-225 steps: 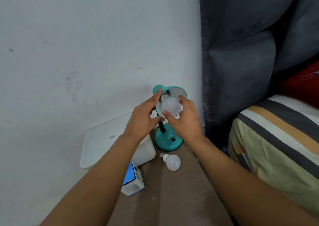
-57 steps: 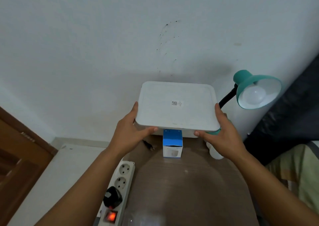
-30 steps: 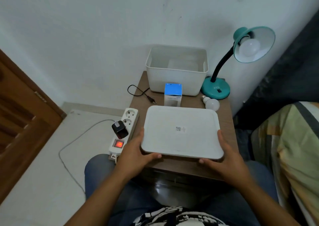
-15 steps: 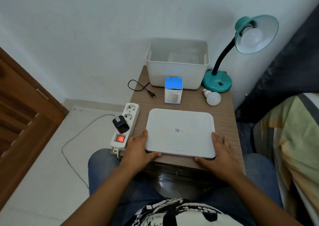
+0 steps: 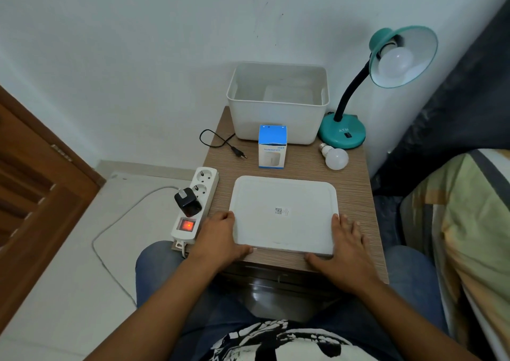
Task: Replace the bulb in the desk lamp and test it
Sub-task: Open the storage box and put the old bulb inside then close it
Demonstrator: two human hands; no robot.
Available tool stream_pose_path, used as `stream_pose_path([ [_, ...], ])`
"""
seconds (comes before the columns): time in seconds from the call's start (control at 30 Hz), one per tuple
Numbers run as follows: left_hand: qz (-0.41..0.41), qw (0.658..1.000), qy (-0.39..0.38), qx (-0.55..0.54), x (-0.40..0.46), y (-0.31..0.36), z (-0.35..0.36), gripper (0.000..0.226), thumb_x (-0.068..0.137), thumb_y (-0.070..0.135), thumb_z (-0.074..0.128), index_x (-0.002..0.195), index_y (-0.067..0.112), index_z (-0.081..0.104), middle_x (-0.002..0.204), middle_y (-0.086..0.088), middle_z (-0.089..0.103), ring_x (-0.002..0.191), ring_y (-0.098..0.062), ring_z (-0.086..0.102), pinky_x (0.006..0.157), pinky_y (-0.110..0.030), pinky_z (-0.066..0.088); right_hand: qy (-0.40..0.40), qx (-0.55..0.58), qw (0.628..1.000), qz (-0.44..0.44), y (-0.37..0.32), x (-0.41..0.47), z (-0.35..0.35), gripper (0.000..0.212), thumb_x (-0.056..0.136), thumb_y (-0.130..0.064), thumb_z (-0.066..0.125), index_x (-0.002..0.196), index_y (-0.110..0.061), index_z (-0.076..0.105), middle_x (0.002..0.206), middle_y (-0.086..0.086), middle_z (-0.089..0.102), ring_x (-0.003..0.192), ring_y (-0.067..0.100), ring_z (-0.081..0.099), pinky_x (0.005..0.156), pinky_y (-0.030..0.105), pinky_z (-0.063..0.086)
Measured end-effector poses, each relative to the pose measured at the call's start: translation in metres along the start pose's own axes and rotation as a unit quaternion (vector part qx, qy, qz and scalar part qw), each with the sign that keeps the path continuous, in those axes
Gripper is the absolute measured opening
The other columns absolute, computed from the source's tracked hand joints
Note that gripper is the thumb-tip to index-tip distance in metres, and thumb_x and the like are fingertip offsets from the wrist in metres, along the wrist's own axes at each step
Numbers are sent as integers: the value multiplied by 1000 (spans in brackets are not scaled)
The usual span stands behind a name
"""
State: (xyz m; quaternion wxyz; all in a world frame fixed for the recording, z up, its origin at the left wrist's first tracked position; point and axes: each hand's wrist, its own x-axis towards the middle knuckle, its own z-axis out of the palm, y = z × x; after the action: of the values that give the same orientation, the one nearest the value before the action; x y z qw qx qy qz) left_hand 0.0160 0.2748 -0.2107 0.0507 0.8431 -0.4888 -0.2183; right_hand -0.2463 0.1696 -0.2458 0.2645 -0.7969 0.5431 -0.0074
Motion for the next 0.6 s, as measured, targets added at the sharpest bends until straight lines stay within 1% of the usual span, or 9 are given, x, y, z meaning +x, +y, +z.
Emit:
stream_pose_path([
  [0.1, -1, 1000, -1, -19, 3, 0, -8, 87, 72, 58, 77, 140, 12, 48, 148, -4, 45, 133, -23, 45, 110, -34, 39, 27, 41, 999, 2, -2, 5, -5, 112, 73, -73, 57, 155, -26, -2, 166, 3, 2, 152, 29, -7, 123, 49, 3],
  [0.17, 6, 999, 16, -37, 6, 1, -17, 70, 75, 55, 74, 129, 13, 57, 138, -4, 53, 124, -23, 52, 101, -32, 43, 40, 54, 998, 3, -4, 13, -13, 102, 78, -67, 58, 155, -26, 6, 166, 2, 7, 153, 28, -3, 123, 50, 8],
  [0.23, 29, 998, 40, -47, 14, 2, -29, 57, 79, 54, 70, 121, 16, 63, 123, -3, 60, 115, -23, 57, 87, -31, 46, 48, 54, 997, 5, -4, 27, -22, 93, 81, -62, 60, 155, -25, 17, 165, 4, 14, 152, 30, 3, 123, 50, 12],
  [0.27, 37, 997, 53, -51, 19, 4, -37, 51, 82, 53, 68, 118, 17, 63, 116, -4, 62, 111, -24, 58, 81, -29, 43, 59, 54, 997, 0, -5, 35, -28, 89, 81, -61, 59, 153, -25, 22, 163, 6, 19, 151, 30, 9, 122, 50, 15],
  [0.3, 43, 995, 67, -56, 24, 6, -45, 48, 84, 51, 67, 118, 17, 63, 114, -5, 63, 111, -25, 58, 79, -29, 40, 72, 56, 996, -6, -6, 44, -33, 84, 82, -59, 60, 152, -24, 27, 162, 7, 23, 151, 30, 13, 122, 50, 16],
  [0.37, 38, 991, 100, -85, 38, 12, -63, 54, 88, 45, 68, 130, 13, 60, 127, -8, 63, 120, -27, 56, 90, -32, 42, 94, 61, 994, -15, -11, 60, -45, 74, 87, -46, 63, 150, -21, 32, 162, 9, 24, 151, 28, 15, 122, 43, 11],
  [0.43, 33, 982, 138, -121, 55, 18, -81, 59, 89, 41, 69, 138, 10, 56, 137, -10, 59, 126, -27, 54, 99, -32, 42, 116, 62, 991, -15, -14, 77, -57, 71, 90, -38, 65, 150, -19, 33, 161, 9, 25, 150, 27, 17, 120, 41, 13],
  [0.53, 51, 969, 183, -159, 82, 31, -109, 52, 89, 34, 71, 133, 9, 60, 126, -11, 63, 118, -27, 58, 89, -27, 41, 140, 58, 988, 7, -18, 103, -74, 71, 89, -34, 66, 150, -23, 33, 160, 5, 28, 146, 28, 25, 116, 52, 27],
  [0.6, 56, 962, 201, -174, 104, 39, -128, 57, 89, 35, 71, 139, 12, 55, 130, -13, 60, 123, -27, 54, 91, -25, 37, 162, 67, 984, -6, -21, 120, -84, 65, 86, -28, 66, 145, -26, 39, 151, 2, 40, 137, 27, 38, 107, 51, 40],
])
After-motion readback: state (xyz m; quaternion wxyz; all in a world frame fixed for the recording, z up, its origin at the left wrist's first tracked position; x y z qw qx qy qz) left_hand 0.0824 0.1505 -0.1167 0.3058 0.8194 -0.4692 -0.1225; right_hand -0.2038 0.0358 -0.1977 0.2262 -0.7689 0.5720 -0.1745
